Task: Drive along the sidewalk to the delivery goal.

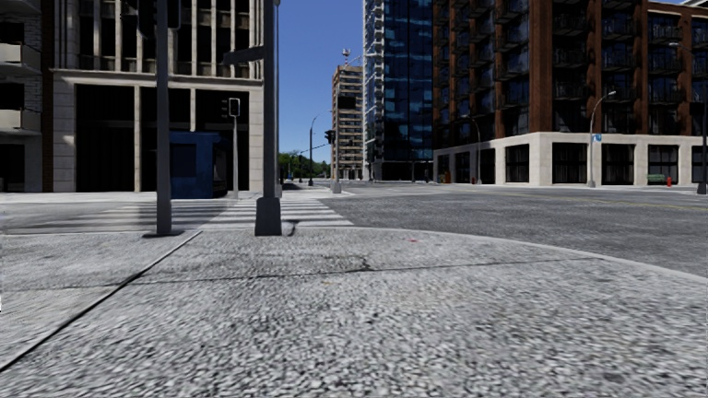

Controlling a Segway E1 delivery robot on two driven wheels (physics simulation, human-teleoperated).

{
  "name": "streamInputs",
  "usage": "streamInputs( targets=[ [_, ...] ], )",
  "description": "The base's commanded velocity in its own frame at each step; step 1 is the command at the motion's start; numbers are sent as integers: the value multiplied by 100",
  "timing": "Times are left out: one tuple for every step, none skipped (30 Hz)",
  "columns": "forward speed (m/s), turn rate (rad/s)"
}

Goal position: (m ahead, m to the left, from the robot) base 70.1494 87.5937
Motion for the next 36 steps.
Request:
streamInputs(
  targets=[
    [98,38],
    [103,29],
    [178,3],
    [200,0],
    [200,0],
    [200,0],
    [200,0],
    [200,0],
    [200,0],
    [200,0],
    [200,0],
    [200,0],
    [200,0],
    [200,0],
    [200,0],
    [200,0],
    [200,0],
    [200,0],
    [200,0],
    [200,0],
    [200,0],
    [200,0],
    [200,0],
    [200,0],
    [200,0],
    [200,0],
    [200,0],
    [200,0],
    [200,0],
    [200,0],
    [200,0],
    [200,0],
    [200,0],
    [200,0],
    [200,0],
    [200,0]
  ],
)
